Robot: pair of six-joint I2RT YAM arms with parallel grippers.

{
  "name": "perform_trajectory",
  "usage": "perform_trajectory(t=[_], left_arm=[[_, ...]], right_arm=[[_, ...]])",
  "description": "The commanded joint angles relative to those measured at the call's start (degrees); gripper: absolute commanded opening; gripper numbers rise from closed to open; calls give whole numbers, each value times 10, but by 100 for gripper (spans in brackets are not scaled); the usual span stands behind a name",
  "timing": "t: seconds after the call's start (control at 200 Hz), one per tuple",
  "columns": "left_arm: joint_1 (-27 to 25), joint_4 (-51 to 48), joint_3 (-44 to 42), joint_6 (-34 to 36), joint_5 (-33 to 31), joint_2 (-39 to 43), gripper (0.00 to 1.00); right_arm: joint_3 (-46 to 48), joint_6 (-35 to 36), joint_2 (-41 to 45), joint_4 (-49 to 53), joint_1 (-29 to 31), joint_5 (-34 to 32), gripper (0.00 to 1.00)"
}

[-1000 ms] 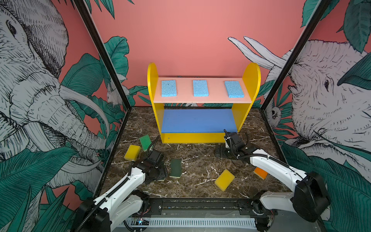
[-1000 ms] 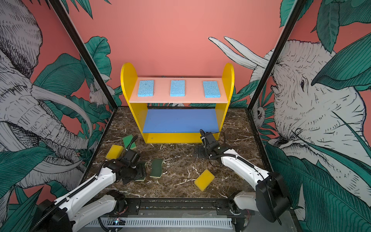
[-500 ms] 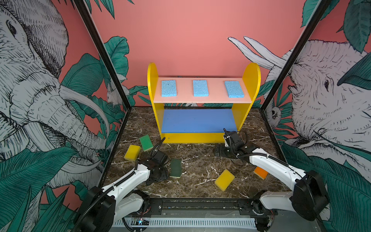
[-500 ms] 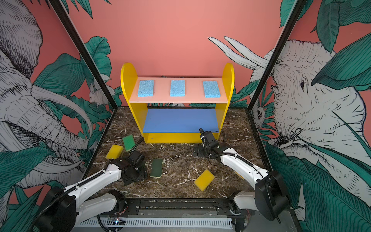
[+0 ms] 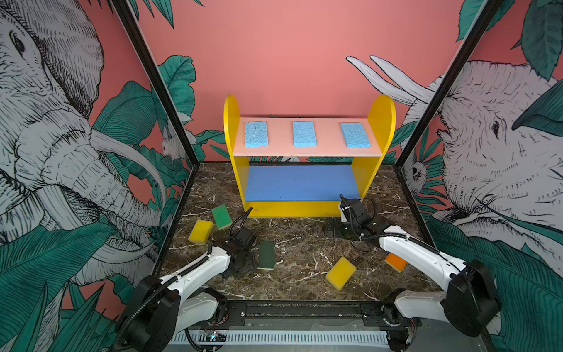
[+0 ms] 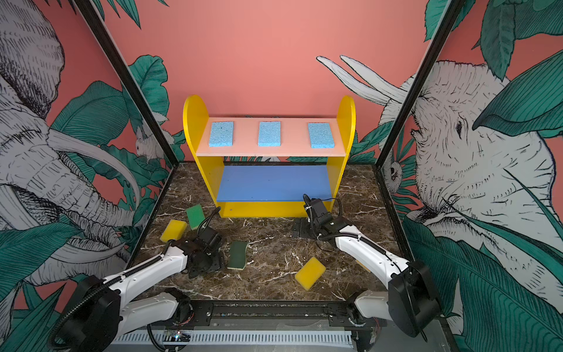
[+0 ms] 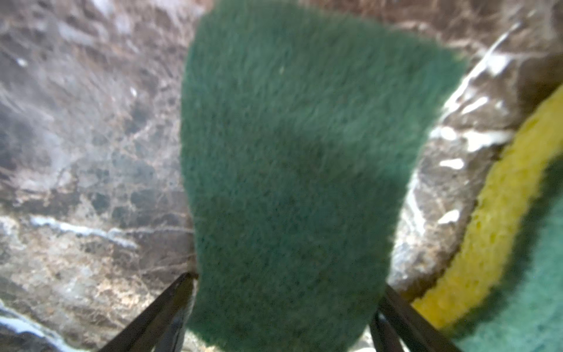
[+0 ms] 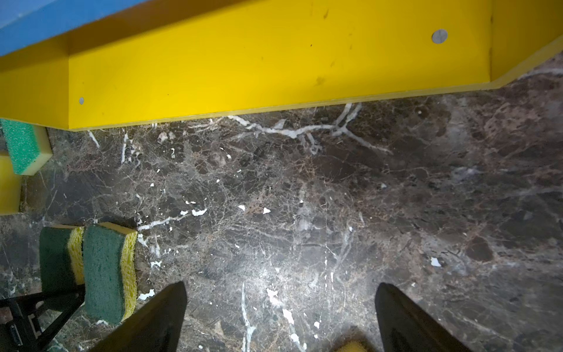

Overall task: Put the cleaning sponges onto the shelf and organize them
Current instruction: 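Close the left gripper on a green scrub sponge and lift it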

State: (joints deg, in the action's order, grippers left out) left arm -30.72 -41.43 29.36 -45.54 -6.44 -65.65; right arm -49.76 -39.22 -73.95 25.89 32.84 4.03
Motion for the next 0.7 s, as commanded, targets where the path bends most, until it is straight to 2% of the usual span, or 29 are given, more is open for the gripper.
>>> perform_trajectory(t=[0.0,0.19,0.41,0.54,0.695], left_arm=[[-2,5,5,6,-21,-15,88],[-2,16,5,20,-28,-25,85],[-3,21,-6,7,-28,-37,76],[-8,7,-4,6,-34,-9,71],[-14,-40,11,3,-52,37,70]], right_arm=[[12,-8,15,-12,-2,5,99],[17,-10,21,-13,-2,5,99],[21,-14,19,-16,-2,10,99],[21,-14,18,-17,-2,12,99],[22,-10,19,-21,-2,12,99]])
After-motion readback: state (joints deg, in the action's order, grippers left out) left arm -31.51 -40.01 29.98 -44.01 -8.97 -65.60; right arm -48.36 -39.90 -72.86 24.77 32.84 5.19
